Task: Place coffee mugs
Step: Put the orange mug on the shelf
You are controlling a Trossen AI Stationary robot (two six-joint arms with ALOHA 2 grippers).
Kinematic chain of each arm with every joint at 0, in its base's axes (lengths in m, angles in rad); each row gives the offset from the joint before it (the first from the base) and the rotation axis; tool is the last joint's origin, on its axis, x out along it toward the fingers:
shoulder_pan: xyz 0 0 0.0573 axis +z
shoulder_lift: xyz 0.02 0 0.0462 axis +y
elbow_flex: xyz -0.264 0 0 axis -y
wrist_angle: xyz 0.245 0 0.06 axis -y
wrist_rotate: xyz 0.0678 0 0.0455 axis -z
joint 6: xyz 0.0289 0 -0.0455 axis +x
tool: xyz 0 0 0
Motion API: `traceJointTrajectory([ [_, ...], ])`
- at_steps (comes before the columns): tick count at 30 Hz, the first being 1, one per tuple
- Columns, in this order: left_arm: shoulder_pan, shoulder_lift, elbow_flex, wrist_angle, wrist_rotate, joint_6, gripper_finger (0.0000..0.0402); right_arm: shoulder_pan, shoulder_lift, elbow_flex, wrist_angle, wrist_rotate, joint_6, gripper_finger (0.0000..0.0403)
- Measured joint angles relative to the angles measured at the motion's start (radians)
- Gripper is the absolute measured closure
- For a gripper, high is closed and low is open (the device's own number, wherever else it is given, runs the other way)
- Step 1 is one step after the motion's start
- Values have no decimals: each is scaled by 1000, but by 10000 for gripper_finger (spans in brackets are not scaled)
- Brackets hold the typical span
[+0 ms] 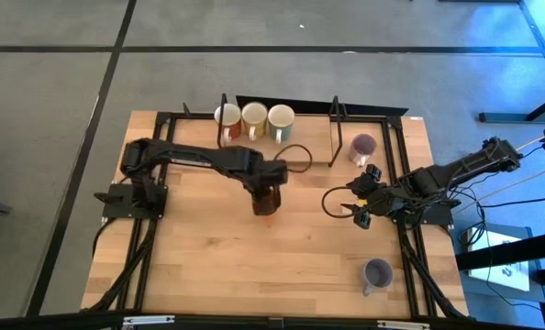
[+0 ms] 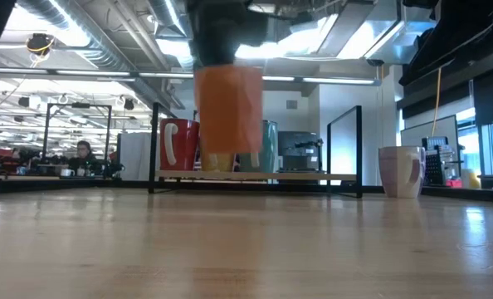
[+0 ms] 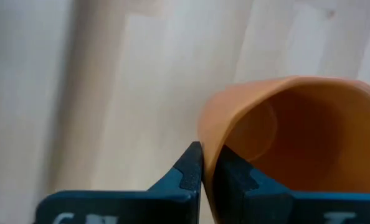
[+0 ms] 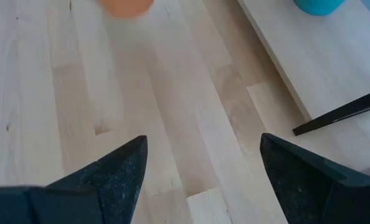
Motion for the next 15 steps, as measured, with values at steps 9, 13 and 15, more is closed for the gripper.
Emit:
traceJointTrajectory([
  [9,29,-77,0,-46,-44,216,385,0,0,0,-4,0,-2,105],
  [13,28,-28,0,-52,-26,335,385,0,0,0,-4,1,-17,105],
  [15,32,-4,0,-57,-26,376,385,0,0,0,-4,1,-16,105],
])
